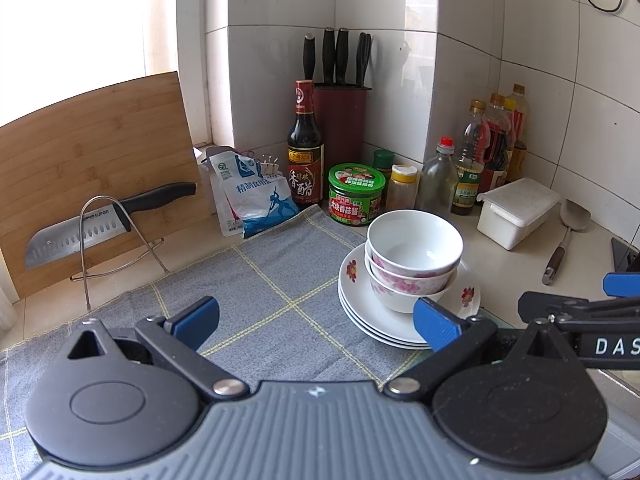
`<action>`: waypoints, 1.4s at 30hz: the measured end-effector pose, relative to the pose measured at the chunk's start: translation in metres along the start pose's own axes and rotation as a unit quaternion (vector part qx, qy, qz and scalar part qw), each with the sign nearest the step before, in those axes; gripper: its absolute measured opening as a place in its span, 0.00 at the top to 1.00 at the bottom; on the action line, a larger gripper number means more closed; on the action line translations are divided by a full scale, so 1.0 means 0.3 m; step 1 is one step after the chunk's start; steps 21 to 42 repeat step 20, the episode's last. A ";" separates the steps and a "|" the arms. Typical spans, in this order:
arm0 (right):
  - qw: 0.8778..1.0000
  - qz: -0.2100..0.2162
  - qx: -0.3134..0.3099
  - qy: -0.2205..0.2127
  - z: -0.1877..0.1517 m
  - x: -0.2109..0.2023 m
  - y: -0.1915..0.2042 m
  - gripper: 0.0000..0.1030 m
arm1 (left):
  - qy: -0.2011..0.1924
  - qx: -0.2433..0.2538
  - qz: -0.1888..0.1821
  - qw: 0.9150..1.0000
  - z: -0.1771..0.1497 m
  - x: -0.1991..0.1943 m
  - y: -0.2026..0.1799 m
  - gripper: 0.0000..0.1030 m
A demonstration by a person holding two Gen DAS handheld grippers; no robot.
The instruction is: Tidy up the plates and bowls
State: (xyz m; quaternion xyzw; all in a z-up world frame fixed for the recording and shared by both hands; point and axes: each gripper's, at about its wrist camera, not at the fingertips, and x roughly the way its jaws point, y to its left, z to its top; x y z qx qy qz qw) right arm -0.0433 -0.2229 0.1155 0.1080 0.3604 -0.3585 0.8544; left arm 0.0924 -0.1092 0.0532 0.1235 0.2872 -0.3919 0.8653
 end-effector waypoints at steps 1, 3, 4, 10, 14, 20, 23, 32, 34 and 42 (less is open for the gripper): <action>1.000 0.000 0.000 0.000 0.000 -0.001 0.001 0.00 | 0.000 0.000 0.000 1.000 0.000 0.000 0.000 0.01; 1.000 -0.001 -0.001 -0.001 -0.001 -0.002 0.002 0.00 | 0.000 0.000 0.000 1.000 0.000 0.000 0.001 0.01; 1.000 -0.001 -0.001 -0.001 -0.001 -0.002 0.002 0.00 | 0.000 0.000 0.000 1.000 0.000 0.000 0.001 0.01; 1.000 0.000 -0.001 0.000 0.000 -0.004 0.005 0.00 | -0.001 0.000 0.001 1.000 0.001 -0.002 0.001 0.01; 1.000 -0.001 -0.002 -0.002 0.002 -0.005 0.008 0.00 | -0.002 -0.002 0.001 1.000 0.000 -0.002 0.000 0.01; 1.000 -0.002 -0.004 -0.002 0.006 -0.004 0.010 0.00 | -0.002 -0.003 0.001 1.000 0.003 0.000 0.000 0.01; 1.000 -0.002 -0.004 -0.002 0.006 -0.004 0.010 0.00 | -0.002 -0.003 0.001 1.000 0.003 0.000 0.000 0.01; 1.000 -0.002 -0.004 -0.002 0.006 -0.004 0.010 0.00 | -0.002 -0.003 0.001 1.000 0.003 0.000 0.000 0.01; 1.000 -0.002 -0.004 -0.002 0.006 -0.004 0.010 0.00 | -0.002 -0.003 0.001 1.000 0.003 0.000 0.000 0.01; 1.000 -0.002 -0.004 -0.002 0.006 -0.004 0.010 0.00 | -0.002 -0.003 0.001 1.000 0.003 0.000 0.000 0.01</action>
